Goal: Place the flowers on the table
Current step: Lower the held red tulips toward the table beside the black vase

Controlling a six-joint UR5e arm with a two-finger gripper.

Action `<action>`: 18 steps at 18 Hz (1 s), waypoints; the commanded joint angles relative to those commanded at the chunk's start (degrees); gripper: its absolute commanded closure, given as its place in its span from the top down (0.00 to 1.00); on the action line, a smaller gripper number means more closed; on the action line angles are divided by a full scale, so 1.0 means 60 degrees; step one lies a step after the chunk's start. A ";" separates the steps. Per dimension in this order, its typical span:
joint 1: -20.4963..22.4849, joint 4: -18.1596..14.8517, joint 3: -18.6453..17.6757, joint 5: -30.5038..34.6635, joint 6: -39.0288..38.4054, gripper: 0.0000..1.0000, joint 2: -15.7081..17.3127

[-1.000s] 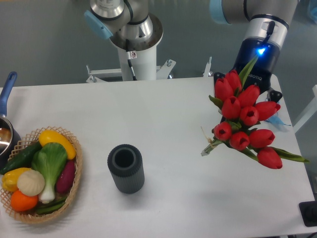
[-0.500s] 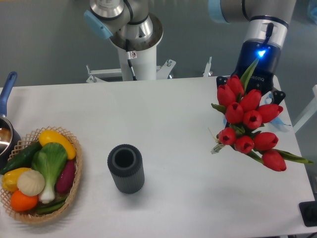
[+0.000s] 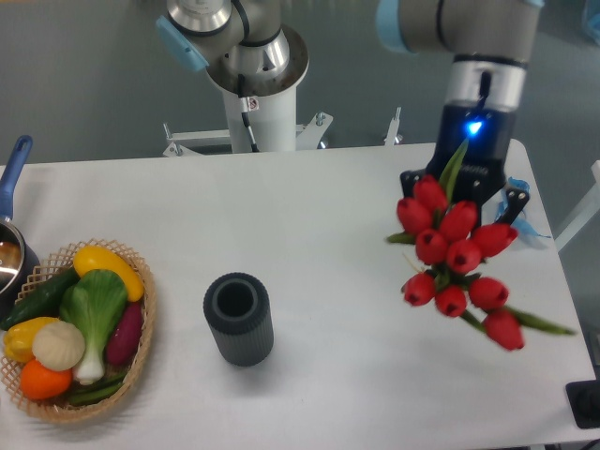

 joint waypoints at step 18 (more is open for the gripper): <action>-0.1392 -0.0117 -0.0132 0.4074 0.1510 0.46 -0.1376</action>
